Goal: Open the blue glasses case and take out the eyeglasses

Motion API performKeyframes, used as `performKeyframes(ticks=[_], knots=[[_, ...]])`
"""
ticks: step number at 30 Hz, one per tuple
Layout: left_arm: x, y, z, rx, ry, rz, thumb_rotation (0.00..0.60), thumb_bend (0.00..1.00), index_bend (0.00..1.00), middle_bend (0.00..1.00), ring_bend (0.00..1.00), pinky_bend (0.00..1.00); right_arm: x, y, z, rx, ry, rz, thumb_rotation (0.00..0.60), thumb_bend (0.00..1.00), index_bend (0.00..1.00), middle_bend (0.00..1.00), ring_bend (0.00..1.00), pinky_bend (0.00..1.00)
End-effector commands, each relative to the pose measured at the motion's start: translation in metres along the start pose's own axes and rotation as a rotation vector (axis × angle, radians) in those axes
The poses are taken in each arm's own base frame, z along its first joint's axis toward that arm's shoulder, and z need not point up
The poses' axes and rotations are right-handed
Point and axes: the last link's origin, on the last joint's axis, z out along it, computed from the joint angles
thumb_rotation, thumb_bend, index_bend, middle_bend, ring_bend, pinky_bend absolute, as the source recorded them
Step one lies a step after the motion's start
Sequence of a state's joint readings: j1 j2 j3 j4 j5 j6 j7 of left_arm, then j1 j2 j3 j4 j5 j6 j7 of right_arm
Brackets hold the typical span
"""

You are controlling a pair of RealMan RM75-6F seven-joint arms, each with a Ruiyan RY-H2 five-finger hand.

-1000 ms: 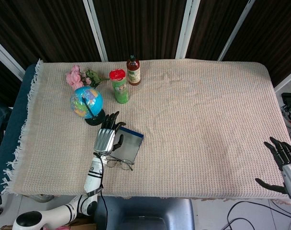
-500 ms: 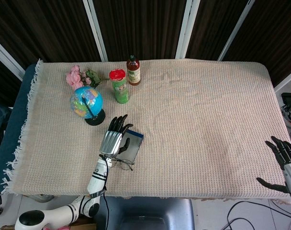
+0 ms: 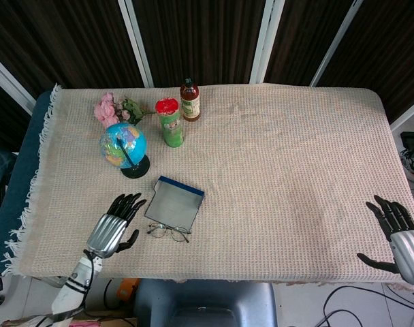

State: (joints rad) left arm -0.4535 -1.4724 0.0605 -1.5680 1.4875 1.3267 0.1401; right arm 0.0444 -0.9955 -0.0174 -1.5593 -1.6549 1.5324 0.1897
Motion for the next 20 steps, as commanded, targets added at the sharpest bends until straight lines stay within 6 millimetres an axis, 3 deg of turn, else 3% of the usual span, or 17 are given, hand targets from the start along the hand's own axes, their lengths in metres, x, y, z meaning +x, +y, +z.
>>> performKeyframes(ticks=[1, 3, 5, 20], knots=[[0.020, -0.039, -0.072, 0.085, -0.033, 0.061, 0.600, 0.38, 0.02, 0.00, 0.00, 0.00, -0.013, -0.008, 0.006, 0.015, -0.047, -0.036, 0.600, 0.18, 0.00, 0.00, 0.00, 0.00], [0.025, -0.052, -0.098, 0.113, 0.017, 0.025, 0.600, 0.38, 0.02, 0.00, 0.00, 0.00, -0.020, -0.013, 0.010, 0.006, -0.059, -0.064, 0.600, 0.18, 0.00, 0.00, 0.00, 0.00], [0.022, -0.058, -0.103, 0.115, 0.023, 0.015, 0.600, 0.38, 0.02, 0.00, 0.00, 0.00, -0.023, -0.015, 0.012, -0.002, -0.066, -0.076, 0.600, 0.18, 0.00, 0.00, 0.00, 0.00], [0.028, -0.063, -0.107, 0.106, 0.086, 0.088, 0.600, 0.39, 0.00, 0.00, 0.00, 0.00, -0.028, -0.017, 0.014, -0.015, -0.065, -0.100, 0.600, 0.18, 0.00, 0.00, 0.00, 0.00]])
